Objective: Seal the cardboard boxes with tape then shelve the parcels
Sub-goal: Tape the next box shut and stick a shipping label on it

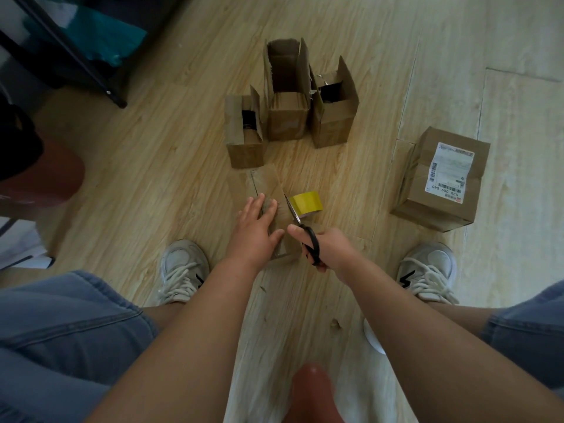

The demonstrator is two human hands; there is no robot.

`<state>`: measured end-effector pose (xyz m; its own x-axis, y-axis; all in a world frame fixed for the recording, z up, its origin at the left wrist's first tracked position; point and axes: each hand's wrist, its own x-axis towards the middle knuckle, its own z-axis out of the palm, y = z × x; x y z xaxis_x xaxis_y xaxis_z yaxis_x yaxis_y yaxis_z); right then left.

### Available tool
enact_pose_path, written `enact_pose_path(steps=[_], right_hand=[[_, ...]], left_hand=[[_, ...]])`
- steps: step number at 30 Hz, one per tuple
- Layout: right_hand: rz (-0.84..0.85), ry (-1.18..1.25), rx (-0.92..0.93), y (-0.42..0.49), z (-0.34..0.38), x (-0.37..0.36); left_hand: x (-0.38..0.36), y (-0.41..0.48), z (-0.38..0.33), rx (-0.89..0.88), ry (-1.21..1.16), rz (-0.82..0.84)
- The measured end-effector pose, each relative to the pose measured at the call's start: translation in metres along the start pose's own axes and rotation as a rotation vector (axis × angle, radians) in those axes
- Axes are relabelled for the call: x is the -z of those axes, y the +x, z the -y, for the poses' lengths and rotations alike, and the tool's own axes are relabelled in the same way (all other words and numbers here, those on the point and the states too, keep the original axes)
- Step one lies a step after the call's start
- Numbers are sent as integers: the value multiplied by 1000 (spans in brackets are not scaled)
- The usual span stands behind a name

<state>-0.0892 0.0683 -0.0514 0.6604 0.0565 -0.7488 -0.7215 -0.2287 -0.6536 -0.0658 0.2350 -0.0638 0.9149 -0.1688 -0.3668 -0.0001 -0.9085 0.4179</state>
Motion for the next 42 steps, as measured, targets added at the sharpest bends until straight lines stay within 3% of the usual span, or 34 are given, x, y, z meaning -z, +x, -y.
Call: enact_pose_path(steps=[7,13,21,26,30,35,39,42], right_hand=[[100,261,-25,7,-6,10],[-221,63,-119,16,-10,19],[-340,-102,-121,23,-34,36],[-278,93,-112,24,-36,43],[-195,218,-136,23,-31,50],[-205,145,-182,23,-35,66],[-200,153,-198,21,-42,78],[-170,185,-187,21,-44,82]], left_hand=[[0,-1,2,5,-98,-26],[-2,-4,-2,33,-127,-110],[-8,-5,-11,27,-65,-184],[-7,3,-20,30,75,-227],[-6,18,-45,-91,242,-316],[-18,44,-86,-287,510,-42],[-31,56,-104,-282,748,128],[-36,64,-110,-257,755,163]])
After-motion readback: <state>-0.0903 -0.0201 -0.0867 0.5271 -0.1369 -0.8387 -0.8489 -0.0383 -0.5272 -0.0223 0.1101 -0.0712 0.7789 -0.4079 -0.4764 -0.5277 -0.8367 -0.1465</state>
